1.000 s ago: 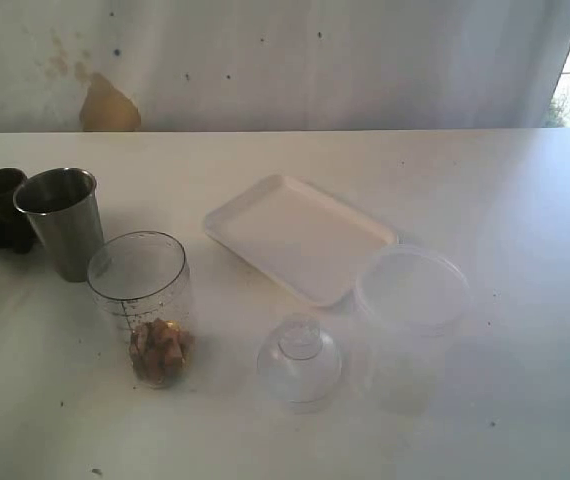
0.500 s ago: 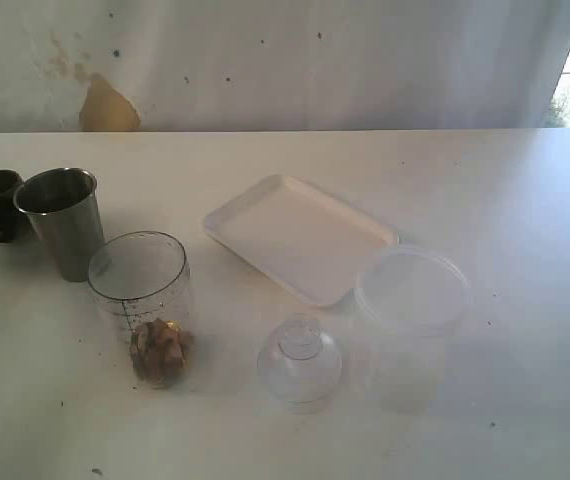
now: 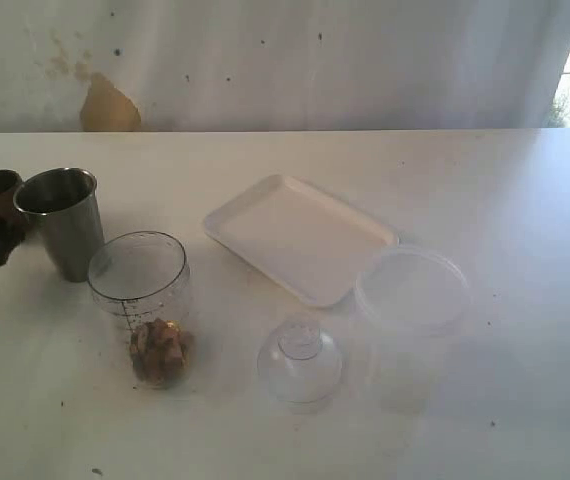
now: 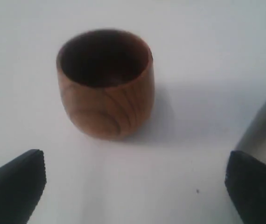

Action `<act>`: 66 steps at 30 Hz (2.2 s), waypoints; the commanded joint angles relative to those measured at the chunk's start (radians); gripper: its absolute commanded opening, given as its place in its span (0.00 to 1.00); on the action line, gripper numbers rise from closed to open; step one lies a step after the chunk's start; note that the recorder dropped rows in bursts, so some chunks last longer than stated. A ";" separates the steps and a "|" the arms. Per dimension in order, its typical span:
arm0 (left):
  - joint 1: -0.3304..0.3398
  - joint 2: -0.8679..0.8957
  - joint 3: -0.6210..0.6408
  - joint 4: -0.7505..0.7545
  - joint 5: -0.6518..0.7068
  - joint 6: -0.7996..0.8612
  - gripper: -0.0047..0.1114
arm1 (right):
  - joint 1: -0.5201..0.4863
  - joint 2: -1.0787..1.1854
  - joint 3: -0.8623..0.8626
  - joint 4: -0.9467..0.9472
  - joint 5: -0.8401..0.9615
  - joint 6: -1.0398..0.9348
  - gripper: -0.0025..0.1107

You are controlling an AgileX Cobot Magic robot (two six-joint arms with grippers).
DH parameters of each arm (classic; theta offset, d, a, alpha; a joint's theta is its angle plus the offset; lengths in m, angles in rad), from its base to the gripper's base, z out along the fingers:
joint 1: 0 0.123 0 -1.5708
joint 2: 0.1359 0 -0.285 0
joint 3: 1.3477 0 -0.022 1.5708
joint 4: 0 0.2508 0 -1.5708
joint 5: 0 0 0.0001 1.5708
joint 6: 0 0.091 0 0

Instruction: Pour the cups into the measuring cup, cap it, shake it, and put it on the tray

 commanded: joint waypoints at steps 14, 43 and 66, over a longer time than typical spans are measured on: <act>0.009 -0.093 0.218 0.264 -0.191 -0.084 0.95 | -0.003 0.000 0.005 -0.004 -0.003 -0.002 0.02; 0.005 0.205 0.073 0.230 -0.684 0.232 0.94 | -0.003 0.000 0.005 -0.004 -0.003 -0.002 0.02; -0.052 0.312 -0.093 0.224 -0.696 0.152 0.94 | -0.003 0.000 0.005 -0.004 -0.003 -0.002 0.02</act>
